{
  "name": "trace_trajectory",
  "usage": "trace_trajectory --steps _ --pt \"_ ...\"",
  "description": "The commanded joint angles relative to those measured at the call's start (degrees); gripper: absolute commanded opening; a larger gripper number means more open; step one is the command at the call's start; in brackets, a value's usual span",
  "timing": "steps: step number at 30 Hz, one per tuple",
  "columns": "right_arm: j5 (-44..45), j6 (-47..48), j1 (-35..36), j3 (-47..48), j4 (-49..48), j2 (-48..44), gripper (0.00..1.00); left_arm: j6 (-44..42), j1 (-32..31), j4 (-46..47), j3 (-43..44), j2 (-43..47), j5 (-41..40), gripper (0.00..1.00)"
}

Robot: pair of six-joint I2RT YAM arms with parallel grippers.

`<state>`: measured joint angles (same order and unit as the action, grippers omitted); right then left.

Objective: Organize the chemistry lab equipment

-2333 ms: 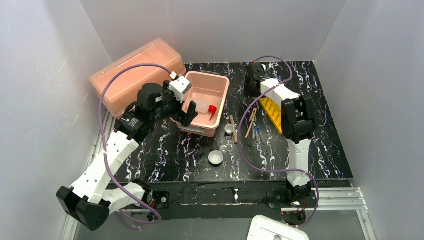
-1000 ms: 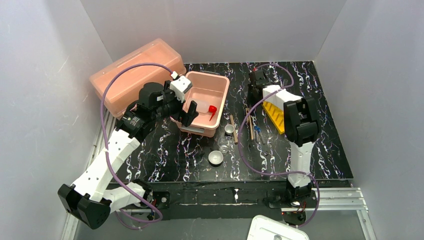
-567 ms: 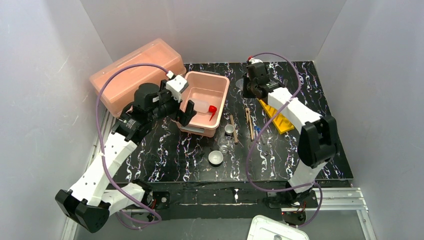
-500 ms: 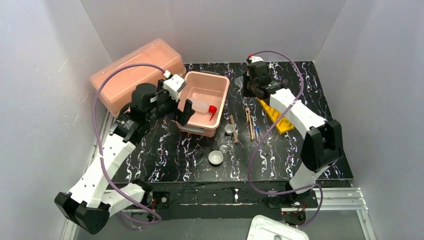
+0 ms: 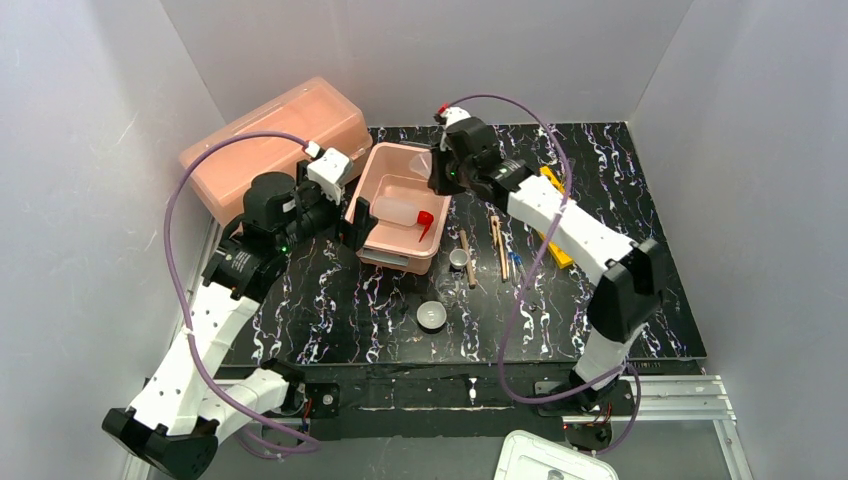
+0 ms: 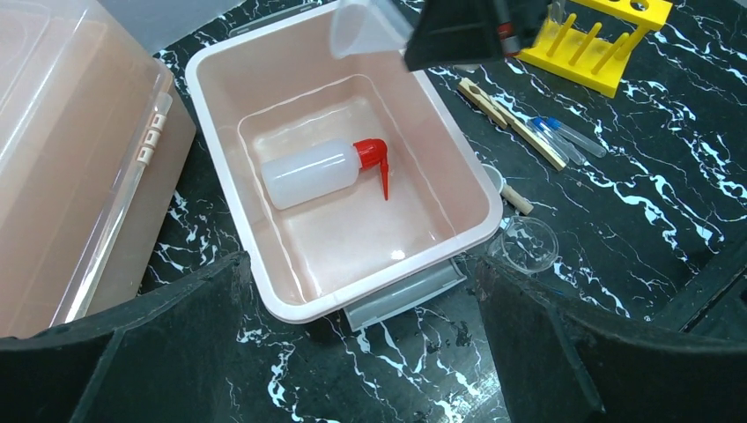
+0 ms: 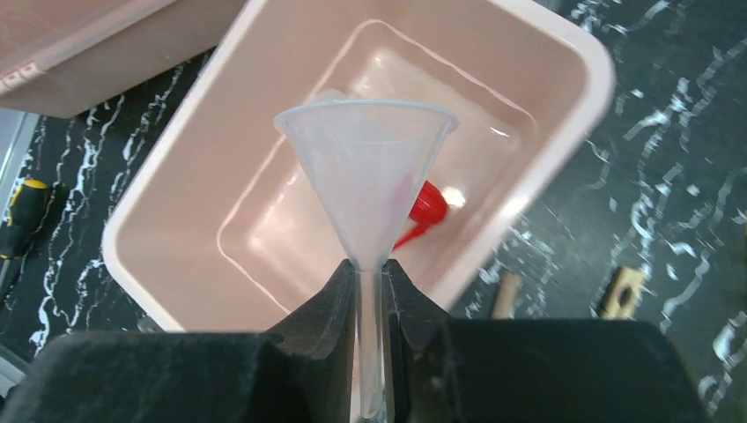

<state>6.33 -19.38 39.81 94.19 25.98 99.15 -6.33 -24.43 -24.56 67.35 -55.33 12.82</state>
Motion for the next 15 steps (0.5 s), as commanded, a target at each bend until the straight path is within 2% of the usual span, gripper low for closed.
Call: trace_trajectory --steps 1,9,10,14,15 --pt "-3.87 -1.43 0.35 7.62 0.69 7.88 0.01 0.14 0.43 -1.43 -0.08 2.03 -0.86 0.98" --pt "-2.60 -1.72 0.35 16.09 1.95 19.85 0.02 -0.97 0.43 -1.83 -0.46 2.22 -1.13 0.98" --pt "-2.52 -1.73 0.35 17.24 2.43 20.66 0.05 -0.89 0.47 -1.94 -0.34 2.24 -1.05 0.98" --pt "-2.22 -0.85 0.34 18.18 3.22 20.81 0.41 -0.44 0.44 -2.58 0.74 2.07 -0.70 0.98" --pt "-2.00 -0.46 0.35 18.16 2.90 20.25 0.45 -0.41 0.53 -2.61 1.00 2.07 -0.69 0.98"
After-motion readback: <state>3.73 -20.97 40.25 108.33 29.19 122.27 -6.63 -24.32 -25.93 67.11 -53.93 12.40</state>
